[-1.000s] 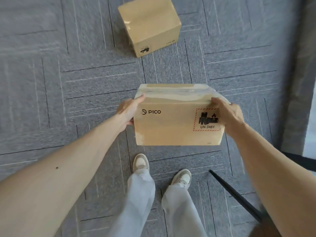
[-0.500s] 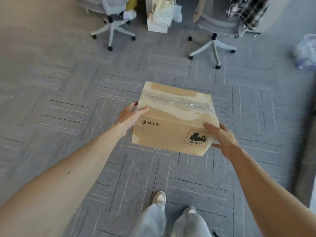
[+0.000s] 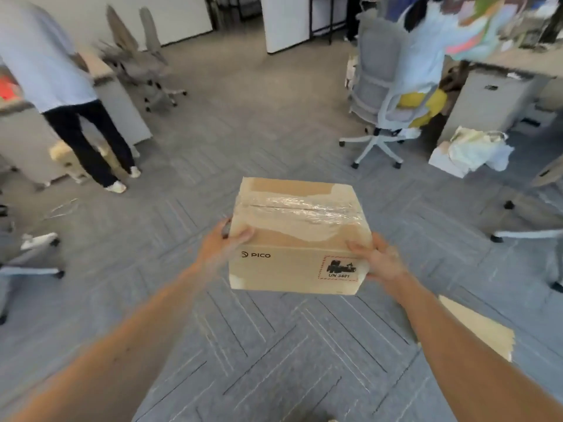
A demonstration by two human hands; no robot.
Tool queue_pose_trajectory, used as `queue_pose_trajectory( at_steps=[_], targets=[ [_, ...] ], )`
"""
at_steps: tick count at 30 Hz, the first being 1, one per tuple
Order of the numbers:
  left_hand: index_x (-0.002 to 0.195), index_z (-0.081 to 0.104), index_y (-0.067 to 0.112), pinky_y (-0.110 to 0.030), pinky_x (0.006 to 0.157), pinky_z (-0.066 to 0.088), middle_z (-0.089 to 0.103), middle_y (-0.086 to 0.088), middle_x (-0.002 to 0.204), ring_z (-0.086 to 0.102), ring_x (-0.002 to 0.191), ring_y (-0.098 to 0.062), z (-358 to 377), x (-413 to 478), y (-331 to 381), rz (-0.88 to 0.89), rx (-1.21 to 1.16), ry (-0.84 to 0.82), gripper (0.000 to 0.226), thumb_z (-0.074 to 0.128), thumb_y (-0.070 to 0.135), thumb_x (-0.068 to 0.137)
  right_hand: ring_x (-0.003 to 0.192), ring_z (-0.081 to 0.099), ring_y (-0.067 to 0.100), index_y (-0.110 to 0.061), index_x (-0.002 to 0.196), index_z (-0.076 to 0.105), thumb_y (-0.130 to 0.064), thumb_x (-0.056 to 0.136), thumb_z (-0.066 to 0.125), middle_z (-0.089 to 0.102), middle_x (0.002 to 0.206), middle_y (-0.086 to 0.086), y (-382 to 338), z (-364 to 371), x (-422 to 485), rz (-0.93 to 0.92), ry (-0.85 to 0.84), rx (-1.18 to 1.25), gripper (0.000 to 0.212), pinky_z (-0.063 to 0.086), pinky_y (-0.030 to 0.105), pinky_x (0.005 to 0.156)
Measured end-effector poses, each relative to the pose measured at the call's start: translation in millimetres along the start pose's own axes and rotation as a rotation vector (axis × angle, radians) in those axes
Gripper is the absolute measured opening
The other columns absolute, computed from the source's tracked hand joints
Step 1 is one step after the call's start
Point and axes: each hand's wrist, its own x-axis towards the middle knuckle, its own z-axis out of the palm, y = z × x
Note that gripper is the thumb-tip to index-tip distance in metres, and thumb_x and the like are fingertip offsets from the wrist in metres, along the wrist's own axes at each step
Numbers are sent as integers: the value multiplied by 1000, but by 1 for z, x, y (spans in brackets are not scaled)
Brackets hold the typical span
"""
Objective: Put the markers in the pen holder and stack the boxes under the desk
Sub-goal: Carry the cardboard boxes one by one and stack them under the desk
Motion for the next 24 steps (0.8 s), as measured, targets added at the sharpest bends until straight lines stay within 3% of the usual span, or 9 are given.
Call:
queue_pose_trajectory(
  at_steps=[3, 5, 9, 11, 16, 21, 24],
  targets=[
    [140, 46, 36, -46, 94, 54, 65, 2, 124, 68, 104, -21, -63, -22, -15, -29, -28, 178, 102, 77, 73, 50, 94, 74, 17, -33, 129, 54, -31, 84, 76, 75, 109, -5, -28, 60, 11, -59, -193, -33, 50, 59, 42, 78],
    [141, 45, 37, -47, 94, 54, 65, 0, 125, 67, 105, -23, -104, -42, -28, -28, -31, 272, 103, 76, 76, 51, 98, 71, 17, -35, 126, 55, -31, 85, 75, 73, 112, -5, -41, 103, 13, -83, -301, -84, 46, 58, 41, 79],
    [145, 40, 29, -34, 79, 52, 65, 7, 107, 67, 96, -15, -177, -93, -58, -44, -112, 459, 79, 77, 48, 78, 106, 67, 19, -37, 114, 58, -34, 82, 77, 71, 114, -5, -60, 196, 6, -143, -483, -240, 37, 53, 50, 94],
    [146, 39, 27, -32, 76, 53, 66, 4, 110, 68, 95, -17, -212, -122, -76, -59, -168, 555, 80, 78, 43, 78, 106, 66, 19, -41, 109, 58, -37, 79, 78, 71, 112, -8, -67, 247, -5, -179, -556, -312, 36, 52, 51, 95],
    [138, 45, 31, -42, 86, 57, 67, -1, 116, 69, 98, -21, -303, -210, -124, -91, -267, 750, 95, 78, 61, 55, 106, 66, 20, -41, 109, 58, -31, 82, 78, 72, 112, -6, -74, 384, -57, -237, -773, -402, 35, 53, 50, 94],
    [136, 47, 29, -33, 79, 55, 65, 2, 117, 66, 100, -16, -393, -303, -188, -131, -290, 958, 93, 76, 65, 55, 106, 64, 20, -44, 102, 55, -30, 83, 76, 70, 111, -7, -57, 530, -135, -286, -988, -471, 32, 52, 48, 92],
    [139, 45, 29, -44, 91, 55, 62, 0, 125, 64, 106, -20, -446, -355, -231, -168, -328, 1075, 98, 78, 66, 55, 107, 63, 19, -47, 100, 54, -30, 82, 77, 69, 112, -8, -34, 610, -188, -305, -1091, -489, 34, 50, 44, 89]
  ],
)
